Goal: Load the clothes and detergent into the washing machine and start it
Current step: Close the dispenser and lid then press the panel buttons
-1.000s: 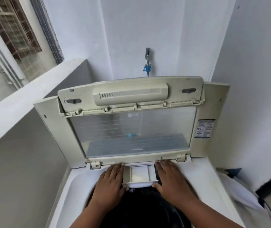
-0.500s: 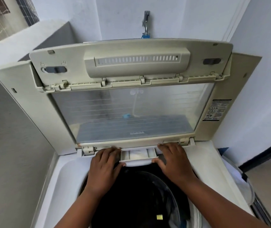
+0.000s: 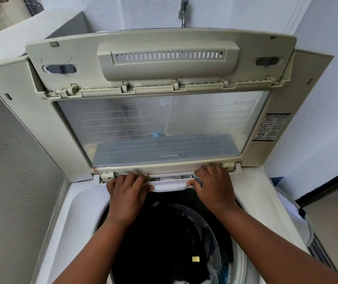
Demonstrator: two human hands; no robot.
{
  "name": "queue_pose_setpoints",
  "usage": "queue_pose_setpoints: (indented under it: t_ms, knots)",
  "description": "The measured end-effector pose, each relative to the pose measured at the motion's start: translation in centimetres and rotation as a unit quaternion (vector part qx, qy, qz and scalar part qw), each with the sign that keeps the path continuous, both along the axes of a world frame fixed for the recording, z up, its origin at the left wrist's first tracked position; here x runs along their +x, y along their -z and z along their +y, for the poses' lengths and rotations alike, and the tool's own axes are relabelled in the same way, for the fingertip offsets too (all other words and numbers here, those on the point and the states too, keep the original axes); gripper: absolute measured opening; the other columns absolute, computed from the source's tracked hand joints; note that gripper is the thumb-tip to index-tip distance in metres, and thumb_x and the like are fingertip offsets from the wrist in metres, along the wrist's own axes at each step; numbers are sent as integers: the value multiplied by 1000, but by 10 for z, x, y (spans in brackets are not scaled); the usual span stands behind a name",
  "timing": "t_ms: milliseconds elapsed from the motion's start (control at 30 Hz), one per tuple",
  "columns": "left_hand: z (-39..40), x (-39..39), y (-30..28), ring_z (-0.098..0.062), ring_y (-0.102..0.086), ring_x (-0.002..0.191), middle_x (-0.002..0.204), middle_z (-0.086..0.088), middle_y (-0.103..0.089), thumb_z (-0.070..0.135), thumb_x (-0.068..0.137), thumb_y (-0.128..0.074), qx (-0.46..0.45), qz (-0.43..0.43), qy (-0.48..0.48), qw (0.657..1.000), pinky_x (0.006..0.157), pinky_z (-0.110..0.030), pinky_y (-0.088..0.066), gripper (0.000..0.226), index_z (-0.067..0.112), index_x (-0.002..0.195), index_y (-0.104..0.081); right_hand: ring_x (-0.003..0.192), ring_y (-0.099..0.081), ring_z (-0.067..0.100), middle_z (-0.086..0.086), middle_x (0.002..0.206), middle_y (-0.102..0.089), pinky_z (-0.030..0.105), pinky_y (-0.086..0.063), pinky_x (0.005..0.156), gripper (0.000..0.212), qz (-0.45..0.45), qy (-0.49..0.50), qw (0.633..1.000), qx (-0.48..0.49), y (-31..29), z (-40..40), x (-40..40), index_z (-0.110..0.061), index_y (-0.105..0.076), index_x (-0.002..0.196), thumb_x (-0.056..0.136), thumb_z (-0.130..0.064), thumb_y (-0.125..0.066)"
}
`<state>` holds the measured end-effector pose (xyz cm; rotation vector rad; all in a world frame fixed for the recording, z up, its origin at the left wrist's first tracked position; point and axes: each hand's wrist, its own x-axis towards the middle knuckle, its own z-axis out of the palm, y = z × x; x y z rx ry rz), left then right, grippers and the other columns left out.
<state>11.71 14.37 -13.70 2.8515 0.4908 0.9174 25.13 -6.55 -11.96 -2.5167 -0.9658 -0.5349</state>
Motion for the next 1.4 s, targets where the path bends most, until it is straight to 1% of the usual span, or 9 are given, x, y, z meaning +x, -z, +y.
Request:
queue_pose_setpoints:
  t_ms: [133,300,467,733,867,1033,1133,1300,1400]
  knots:
    - [0,0,-2,-21,-44,85,83,2,-63,49,81,-49,-12,6,-1,1000,79,-37,-29,34,26,93,-71,68,-60,30,4,74,-64,35,-51,62,28,5,-8,1000,6,-2,0,0,-15,-70,77,60,-29,-88]
    - [0,-1,-4,-22,-47,84,83,3,-63,49,79,-50,-17,16,-3,1000,79,-35,-28,33,27,93,-71,68,-60,30,4,73,-64,36,-51,62,28,21,-13,1000,5,-5,1,0,-15,-71,75,60,-29,-88]
    - [-1,0,-6,-19,-42,85,82,3,-62,49,79,-50,-29,18,0,999,79,-35,-26,33,26,91,-71,67,-60,29,3,73,-64,36,-51,62,27,33,-12,999,4,-7,2,0,-15,-70,74,59,-28,-89]
    - [-1,0,-5,-20,-40,86,82,2,-63,49,79,-50,-45,21,-4,999,80,-35,-26,35,25,92,-72,67,-58,30,2,72,-64,34,-48,63,28,15,1,1000,13,-4,2,1,-15,-69,72,59,-29,-89]
    - [0,0,-5,-19,-41,86,82,2,-62,49,79,-50,-47,20,-4,999,80,-35,-25,34,26,92,-72,67,-58,30,2,72,-65,37,-49,63,27,9,4,1000,19,-2,3,2,-15,-70,72,59,-28,-89]
    - [0,0,-3,-21,-42,86,82,1,-62,49,80,-50,-41,18,-7,999,80,-36,-25,34,25,90,-72,67,-57,29,2,72,-65,36,-48,63,18,-8,-2,1000,26,1,2,3,-14,-70,72,65,-28,-79]
    - [0,0,-1,-21,-41,86,82,1,-61,48,80,-51,-45,17,-8,999,80,-36,-26,33,25,90,-71,68,-57,29,1,73,-65,37,-48,63,16,-7,-1,1000,27,3,3,4,-14,-70,71,67,-30,-74]
    - [3,0,0,-22,-41,87,84,0,-61,49,81,-51,-61,20,6,998,80,-40,-36,34,24,94,-70,69,-57,29,2,73,-65,37,-48,64,20,-2,4,1000,27,6,3,3,-14,-69,71,63,-25,-84]
    - [3,1,-3,-21,-40,87,82,0,-62,49,81,-50,-56,13,7,998,79,-38,-31,36,23,92,-72,69,-56,29,2,73,-64,36,-47,64,21,-5,7,1000,29,6,4,3,-15,-69,71,63,-23,-86]
